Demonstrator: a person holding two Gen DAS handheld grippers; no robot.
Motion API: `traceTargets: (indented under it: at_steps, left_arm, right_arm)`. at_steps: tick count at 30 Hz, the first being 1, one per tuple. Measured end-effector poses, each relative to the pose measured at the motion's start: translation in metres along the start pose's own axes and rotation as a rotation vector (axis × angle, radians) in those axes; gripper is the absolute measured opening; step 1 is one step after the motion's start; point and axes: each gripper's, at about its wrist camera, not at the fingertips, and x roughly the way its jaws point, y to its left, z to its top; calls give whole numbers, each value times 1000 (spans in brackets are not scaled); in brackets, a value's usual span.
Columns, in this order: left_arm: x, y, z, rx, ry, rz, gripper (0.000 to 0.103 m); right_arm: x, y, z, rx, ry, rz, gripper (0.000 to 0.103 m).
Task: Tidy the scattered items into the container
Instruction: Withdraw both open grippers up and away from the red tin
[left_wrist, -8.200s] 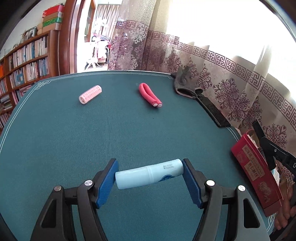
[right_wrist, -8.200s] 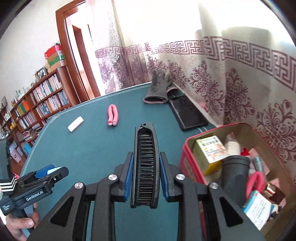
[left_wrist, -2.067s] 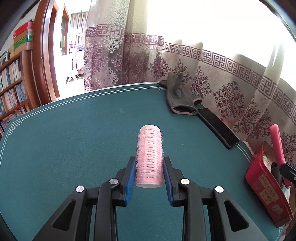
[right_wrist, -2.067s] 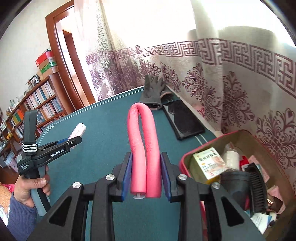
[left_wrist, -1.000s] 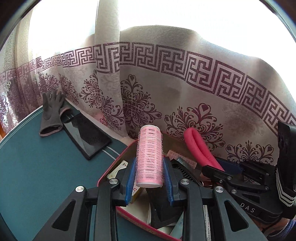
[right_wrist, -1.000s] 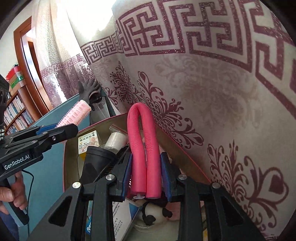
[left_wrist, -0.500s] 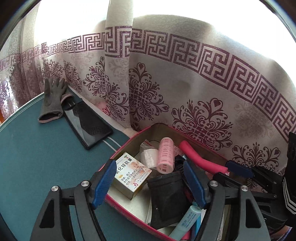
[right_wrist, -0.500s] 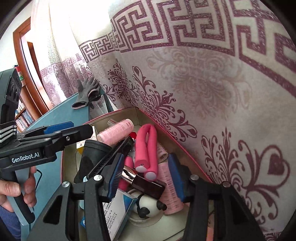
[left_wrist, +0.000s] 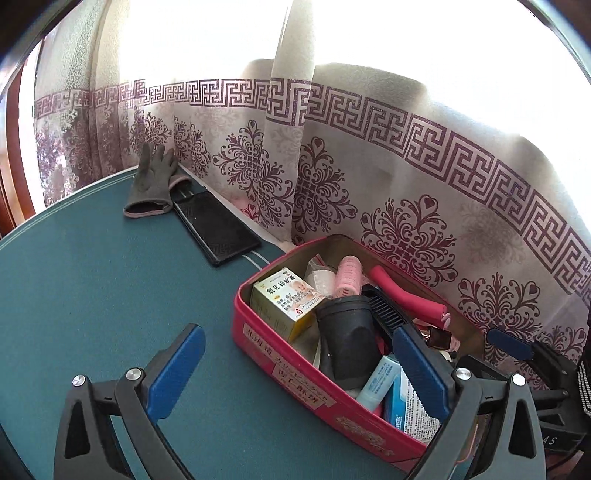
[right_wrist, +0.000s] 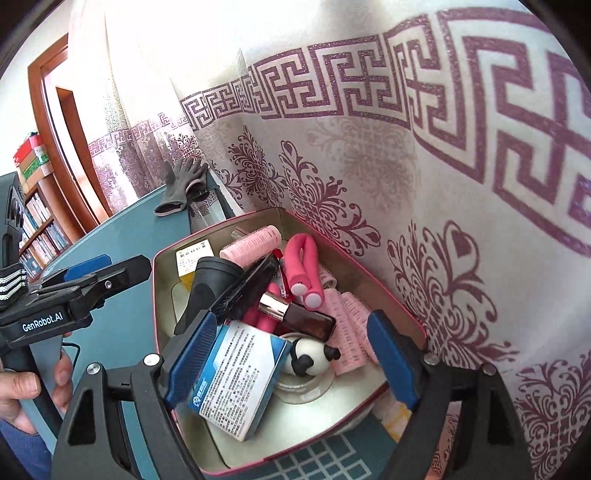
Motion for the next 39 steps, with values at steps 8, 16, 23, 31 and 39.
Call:
traceTargets:
  at_steps: [8, 16, 23, 31, 39]
  left_arm:
    - [-22, -19, -30, 62, -19, 103, 102]
    - [-45, -30, -48, 98, -35, 115, 102]
    - [-60, -30, -55, 78, -72, 116, 102]
    - [-72, -27, -55, 44, -103, 79, 102]
    - [-72, -43, -58, 89, -100, 123, 102]
  right_arm:
    - [-33, 12, -26, -26, -15, -44, 88]
    - [-54, 26, -40, -45, -65, -58, 101]
    - [-63, 36, -48, -68, -87, -64, 102]
    - [-71, 33, -54, -47, -100, -60, 102]
    - [-79, 28, -54, -35, -116, -58, 102]
